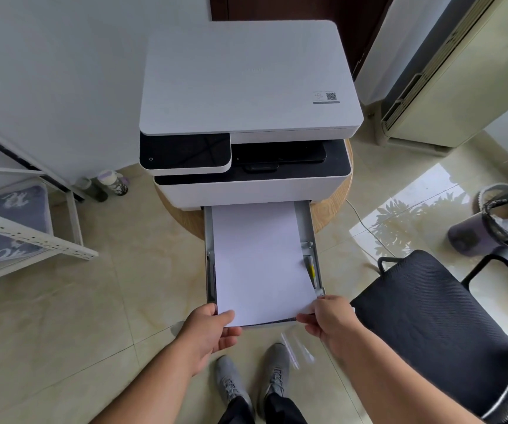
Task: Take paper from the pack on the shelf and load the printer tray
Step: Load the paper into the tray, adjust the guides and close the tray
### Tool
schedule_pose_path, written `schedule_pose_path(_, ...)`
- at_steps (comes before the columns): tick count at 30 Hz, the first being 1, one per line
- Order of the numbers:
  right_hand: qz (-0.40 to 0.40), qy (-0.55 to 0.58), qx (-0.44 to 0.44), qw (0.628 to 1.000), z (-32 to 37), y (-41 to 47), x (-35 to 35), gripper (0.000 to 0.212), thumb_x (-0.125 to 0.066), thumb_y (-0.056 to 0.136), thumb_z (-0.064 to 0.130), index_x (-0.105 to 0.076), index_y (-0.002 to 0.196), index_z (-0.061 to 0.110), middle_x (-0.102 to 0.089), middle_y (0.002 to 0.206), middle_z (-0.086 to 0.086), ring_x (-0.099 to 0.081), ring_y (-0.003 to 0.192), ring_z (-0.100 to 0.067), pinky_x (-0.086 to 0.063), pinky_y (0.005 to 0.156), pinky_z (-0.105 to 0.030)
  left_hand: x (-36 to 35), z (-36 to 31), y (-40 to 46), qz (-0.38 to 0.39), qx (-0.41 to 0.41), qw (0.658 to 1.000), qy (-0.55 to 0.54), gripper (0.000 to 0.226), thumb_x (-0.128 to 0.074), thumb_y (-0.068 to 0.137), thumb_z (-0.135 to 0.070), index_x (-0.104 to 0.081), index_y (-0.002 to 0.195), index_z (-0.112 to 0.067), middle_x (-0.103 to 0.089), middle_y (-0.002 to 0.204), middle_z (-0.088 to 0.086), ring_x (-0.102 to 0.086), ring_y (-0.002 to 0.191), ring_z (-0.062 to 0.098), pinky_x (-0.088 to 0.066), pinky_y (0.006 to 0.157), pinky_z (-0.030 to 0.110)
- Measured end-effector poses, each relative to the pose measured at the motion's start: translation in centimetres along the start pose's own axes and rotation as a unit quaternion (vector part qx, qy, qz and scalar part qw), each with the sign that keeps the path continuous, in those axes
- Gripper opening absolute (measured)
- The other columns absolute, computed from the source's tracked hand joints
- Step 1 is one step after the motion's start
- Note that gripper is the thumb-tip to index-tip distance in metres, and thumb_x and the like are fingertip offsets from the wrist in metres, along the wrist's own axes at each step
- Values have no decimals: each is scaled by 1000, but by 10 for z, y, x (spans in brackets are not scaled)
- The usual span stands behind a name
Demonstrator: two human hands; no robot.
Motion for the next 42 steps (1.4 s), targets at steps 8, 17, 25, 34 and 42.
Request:
schedule_pose_path(8,-5,19,-6,1000,8,7,-2,34,-45,98,-8,-55,130,-1,-75,62,-17,-73,48,-18,-54,41,-24,-2,-6,2,-36,-11,999,-27,21,-57,102,3,-54,86,-11,-65,95,16,-74,89,27,-60,95,46)
schedule_pose_path(17,-9,33,-3,999,16,12,-6,30,-38,103,-5,-48,127,10,-73,61,-15,-73,60,-22,-57,42,-27,5,-12,12,-82,-24,996,-1,23,-49,103,4,-52,90,-15,-68,101,15,-76,88,21,-62,75,31)
schedule_pose_path(25,-14,75,-36,996,10,13,-11,25,-41,104,-7,-47,120,11,-69,74,-22,-69,62,-26,-58,43,-28,15,-8,25,-129,-37,989,60,13,-55,99,3,-56,110,-3,-69,108,19,-78,81,22,-63,64,28)
schedule_pose_path(34,-94,-173,103,975,27,12,8,18,-58,89,14,-66,104,9,-77,88,-12,-76,86,-32,-64,80,-51,33,-25,34,-198,-115,936,268,19,-67,80,-14,-50,85,-21,-70,78,4,-73,72,34,-63,69,50)
schedule_pose_path(42,29,-510,389,767,40,-37,-61,42,-51,101,35,-59,141,25,-57,137,6,-51,129,-18,-45,101,-33,-41,-61,-14,-112,-399,700,581,38,-85,71,-8,-78,107,-17,-75,115,1,-71,107,27,-59,91,40)
Point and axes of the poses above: each hand's wrist, its own y-axis towards the middle knuckle, its own x-axis out of the back of the hand, z = x × y, the point moved 10 cm from there along y, towards the middle knuckle
